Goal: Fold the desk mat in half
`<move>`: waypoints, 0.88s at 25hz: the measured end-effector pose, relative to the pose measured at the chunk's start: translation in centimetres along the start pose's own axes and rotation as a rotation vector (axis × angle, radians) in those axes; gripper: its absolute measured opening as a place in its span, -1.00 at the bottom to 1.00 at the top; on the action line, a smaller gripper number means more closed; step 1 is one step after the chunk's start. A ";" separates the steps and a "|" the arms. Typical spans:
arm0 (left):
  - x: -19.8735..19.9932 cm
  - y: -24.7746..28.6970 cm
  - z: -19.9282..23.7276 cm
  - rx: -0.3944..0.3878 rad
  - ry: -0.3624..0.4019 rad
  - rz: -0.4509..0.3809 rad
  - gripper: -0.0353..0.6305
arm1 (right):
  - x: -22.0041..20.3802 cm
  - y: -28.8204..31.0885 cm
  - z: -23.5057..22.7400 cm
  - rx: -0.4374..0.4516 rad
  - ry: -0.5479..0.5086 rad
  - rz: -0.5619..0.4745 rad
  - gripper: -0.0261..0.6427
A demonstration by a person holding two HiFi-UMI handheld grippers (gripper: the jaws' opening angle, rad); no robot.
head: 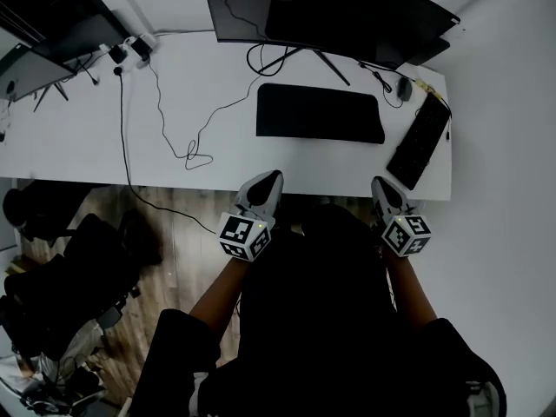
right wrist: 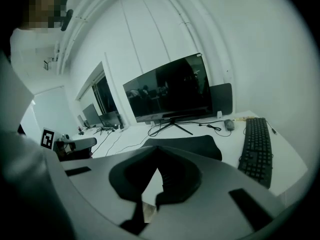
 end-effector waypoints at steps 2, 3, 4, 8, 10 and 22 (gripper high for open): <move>-0.4 -0.9 -1.0 -0.001 0.022 0.002 -0.82 | -0.5 -0.5 0.7 0.021 -0.017 0.005 -0.92; -0.5 -1.3 -1.5 0.001 0.031 0.001 -0.82 | -0.7 -0.8 0.9 0.028 -0.023 0.003 -0.92; -0.7 -1.6 -2.0 0.004 0.036 0.000 -0.82 | -1.0 -1.2 1.1 0.034 -0.027 0.000 -0.92; -1.4 -3.2 -5.2 -0.008 0.053 -0.017 -0.83 | -2.1 -3.5 1.6 0.063 -0.050 -0.025 -0.92; -1.9 -3.9 -7.3 -0.032 0.070 -0.038 -0.83 | -2.8 -5.3 1.6 0.074 -0.066 -0.049 -0.92; -10.7 -12.2 -23.2 0.085 0.168 -0.041 -0.82 | -12.4 -24.4 -1.5 -0.005 -0.220 -0.097 -0.92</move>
Point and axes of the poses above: the fingertips, and each gripper's own axes: y forward along the fingers, z to its left, x out of its top, the point moved 4 cm from there along -y, backward along the fingers, and after that the axes turned 3 degrees about x, right-handed, at the moved point
